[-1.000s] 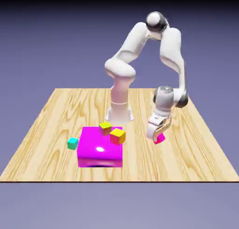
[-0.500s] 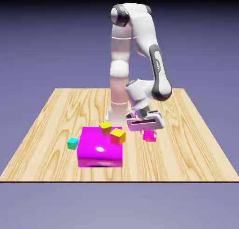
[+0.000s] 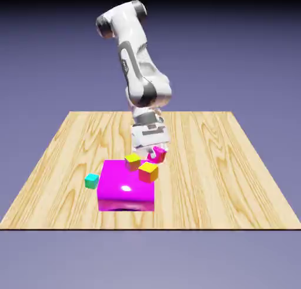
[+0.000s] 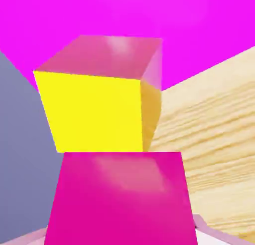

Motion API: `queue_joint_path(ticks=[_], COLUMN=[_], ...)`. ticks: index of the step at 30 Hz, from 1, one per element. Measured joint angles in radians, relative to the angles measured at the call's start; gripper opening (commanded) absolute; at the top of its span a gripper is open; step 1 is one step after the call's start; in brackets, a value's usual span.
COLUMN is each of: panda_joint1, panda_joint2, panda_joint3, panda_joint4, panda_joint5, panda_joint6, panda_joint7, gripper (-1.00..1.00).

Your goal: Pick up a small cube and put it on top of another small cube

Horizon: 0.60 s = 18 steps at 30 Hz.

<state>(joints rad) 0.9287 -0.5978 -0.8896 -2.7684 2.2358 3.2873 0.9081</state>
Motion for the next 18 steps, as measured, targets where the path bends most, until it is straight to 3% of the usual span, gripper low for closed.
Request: queue_joint_path(ticks=[4, 15, 16, 18], panda_joint1=[-0.094, -0.330, -0.340, -0.340], panda_joint2=[-0.098, 0.300, 0.318, 0.318], panda_joint3=[0.017, 0.288, 0.300, 0.300], panda_joint4=[-0.003, -0.025, -0.026, -0.026], panda_joint5=[0.083, -0.057, -0.063, -0.063], panda_joint6=[0.052, -0.340, -0.358, -0.358], panda_joint7=[0.094, 0.406, 0.420, 0.420], gripper=[-1.00, -1.00, 1.00, 1.00])
